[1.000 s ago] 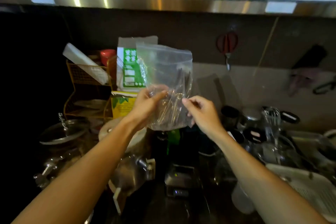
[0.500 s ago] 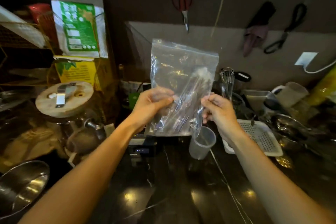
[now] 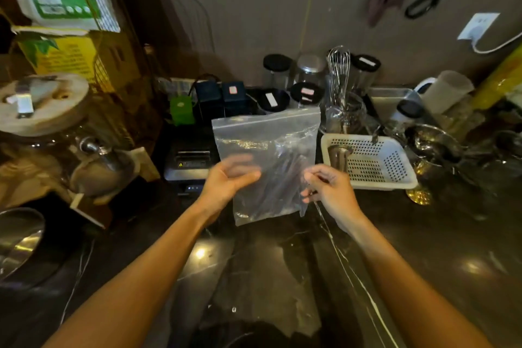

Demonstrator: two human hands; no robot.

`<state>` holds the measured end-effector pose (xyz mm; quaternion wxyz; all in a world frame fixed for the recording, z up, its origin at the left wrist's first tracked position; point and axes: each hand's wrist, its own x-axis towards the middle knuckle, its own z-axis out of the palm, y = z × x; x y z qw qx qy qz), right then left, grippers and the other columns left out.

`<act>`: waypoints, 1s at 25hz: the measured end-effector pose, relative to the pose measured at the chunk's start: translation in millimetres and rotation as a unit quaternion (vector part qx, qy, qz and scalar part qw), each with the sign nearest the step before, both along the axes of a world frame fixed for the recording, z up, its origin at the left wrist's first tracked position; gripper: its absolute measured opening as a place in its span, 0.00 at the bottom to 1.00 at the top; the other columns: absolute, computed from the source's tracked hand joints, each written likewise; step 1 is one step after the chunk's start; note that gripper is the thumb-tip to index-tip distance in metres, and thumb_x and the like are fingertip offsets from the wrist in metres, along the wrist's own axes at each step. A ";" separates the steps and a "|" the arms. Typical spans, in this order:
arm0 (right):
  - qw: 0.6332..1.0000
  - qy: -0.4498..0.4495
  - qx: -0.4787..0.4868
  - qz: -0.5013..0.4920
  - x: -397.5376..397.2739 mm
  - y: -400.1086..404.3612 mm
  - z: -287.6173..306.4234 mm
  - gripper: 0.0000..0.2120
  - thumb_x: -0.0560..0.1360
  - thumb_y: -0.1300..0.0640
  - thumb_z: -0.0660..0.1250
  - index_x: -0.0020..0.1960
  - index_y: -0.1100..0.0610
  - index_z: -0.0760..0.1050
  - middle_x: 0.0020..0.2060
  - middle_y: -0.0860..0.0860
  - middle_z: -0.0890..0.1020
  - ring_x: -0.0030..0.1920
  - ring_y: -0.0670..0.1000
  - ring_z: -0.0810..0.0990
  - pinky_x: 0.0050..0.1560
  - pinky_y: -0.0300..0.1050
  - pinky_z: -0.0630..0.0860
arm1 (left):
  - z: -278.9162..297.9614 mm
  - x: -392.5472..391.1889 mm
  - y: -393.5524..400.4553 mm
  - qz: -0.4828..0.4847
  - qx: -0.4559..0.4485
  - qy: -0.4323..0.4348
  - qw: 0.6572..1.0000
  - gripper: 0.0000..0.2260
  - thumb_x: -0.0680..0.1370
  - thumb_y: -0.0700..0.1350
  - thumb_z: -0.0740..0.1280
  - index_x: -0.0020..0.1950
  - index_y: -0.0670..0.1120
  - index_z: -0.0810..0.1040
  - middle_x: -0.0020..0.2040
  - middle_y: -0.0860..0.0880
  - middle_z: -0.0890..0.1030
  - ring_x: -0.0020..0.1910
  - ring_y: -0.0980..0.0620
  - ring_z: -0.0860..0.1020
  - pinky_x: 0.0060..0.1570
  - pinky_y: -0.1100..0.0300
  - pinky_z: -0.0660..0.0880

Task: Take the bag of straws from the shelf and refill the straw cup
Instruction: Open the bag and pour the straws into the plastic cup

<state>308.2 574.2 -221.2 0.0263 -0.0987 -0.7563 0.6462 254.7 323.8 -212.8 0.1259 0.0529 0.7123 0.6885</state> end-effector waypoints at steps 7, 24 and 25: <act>0.997 -0.077 -0.031 -0.011 22.2 8.6 -43.3 0.04 0.81 0.67 0.69 0.51 0.63 0.83 0.44 0.60 0.85 0.37 0.50 0.85 0.39 0.43 0.85 | -40.8 16.9 -1.5 0.038 -0.024 -0.017 0.999 0.08 0.78 0.41 0.73 0.56 0.41 0.87 0.50 0.48 0.89 0.51 0.56 0.87 0.54 0.63 0.80; 0.974 -0.073 0.156 -0.145 24.0 5.9 -42.4 0.09 0.79 0.58 0.73 0.58 0.51 0.78 0.54 0.47 0.81 0.52 0.48 0.83 0.53 0.50 0.83 | -22.0 13.7 -4.0 0.023 0.033 0.018 0.999 0.11 0.82 0.38 0.66 0.63 0.42 0.82 0.49 0.45 0.89 0.48 0.47 0.88 0.50 0.56 0.85; 0.969 -0.019 0.173 -0.173 23.6 -1.1 -27.5 0.06 0.79 0.57 0.73 0.56 0.52 0.78 0.50 0.48 0.81 0.49 0.47 0.82 0.51 0.49 0.82 | -22.0 14.7 -4.8 0.015 0.032 0.020 0.999 0.11 0.82 0.38 0.66 0.63 0.43 0.82 0.50 0.46 0.89 0.48 0.47 0.88 0.50 0.56 0.84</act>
